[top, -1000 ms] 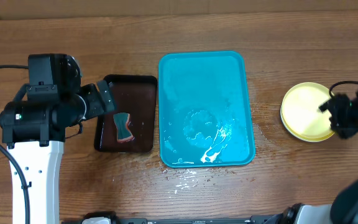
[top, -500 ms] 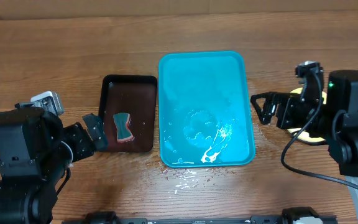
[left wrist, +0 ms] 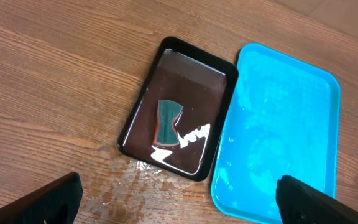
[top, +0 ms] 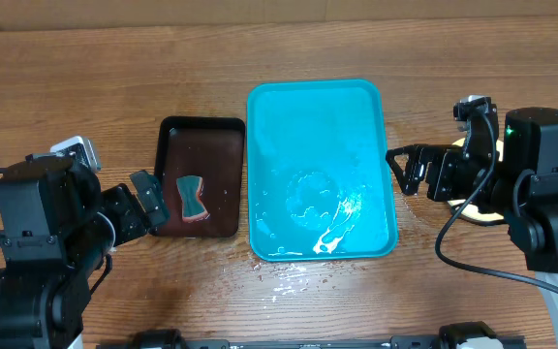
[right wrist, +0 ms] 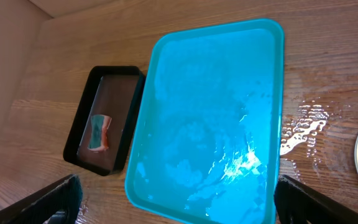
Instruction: Clean dirty plates on tray and stack at the side
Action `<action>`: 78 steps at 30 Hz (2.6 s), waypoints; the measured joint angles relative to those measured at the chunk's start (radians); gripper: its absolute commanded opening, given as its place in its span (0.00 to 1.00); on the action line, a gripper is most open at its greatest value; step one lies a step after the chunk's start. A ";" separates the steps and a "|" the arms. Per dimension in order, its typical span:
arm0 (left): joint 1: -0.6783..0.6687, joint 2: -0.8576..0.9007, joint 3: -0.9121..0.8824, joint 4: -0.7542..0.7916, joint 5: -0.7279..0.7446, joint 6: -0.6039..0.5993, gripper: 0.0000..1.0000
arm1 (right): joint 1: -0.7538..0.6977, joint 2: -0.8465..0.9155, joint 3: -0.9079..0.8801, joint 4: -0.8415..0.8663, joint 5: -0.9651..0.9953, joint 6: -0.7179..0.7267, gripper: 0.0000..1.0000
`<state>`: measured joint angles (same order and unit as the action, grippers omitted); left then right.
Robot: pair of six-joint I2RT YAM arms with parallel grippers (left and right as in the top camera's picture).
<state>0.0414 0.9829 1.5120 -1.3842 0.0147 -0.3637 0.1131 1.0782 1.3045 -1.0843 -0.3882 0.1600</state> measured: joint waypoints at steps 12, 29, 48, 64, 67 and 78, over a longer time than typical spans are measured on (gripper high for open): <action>0.000 0.002 0.000 -0.001 0.000 0.000 1.00 | 0.000 -0.249 -0.210 0.340 0.126 -0.004 1.00; 0.000 0.002 0.000 0.000 0.000 -0.001 1.00 | 0.000 -0.758 -0.890 0.798 0.178 -0.004 1.00; 0.000 0.002 0.000 -0.001 0.000 -0.003 1.00 | 0.000 -1.064 -1.286 1.101 0.186 -0.003 1.00; 0.000 -0.185 -0.357 0.574 -0.232 0.079 1.00 | 0.001 -1.067 -1.286 1.015 0.194 -0.004 1.00; 0.000 -0.313 -0.510 0.668 -0.243 0.085 1.00 | 0.001 -1.067 -1.286 1.015 0.195 -0.003 1.00; 0.000 -0.675 -0.978 1.052 -0.271 0.087 1.00 | 0.001 -1.067 -1.286 1.014 0.195 -0.003 1.00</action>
<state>0.0414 0.3080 0.5343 -0.3325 -0.2565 -0.2764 0.1139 0.0113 0.0181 -0.0708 -0.1936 0.1570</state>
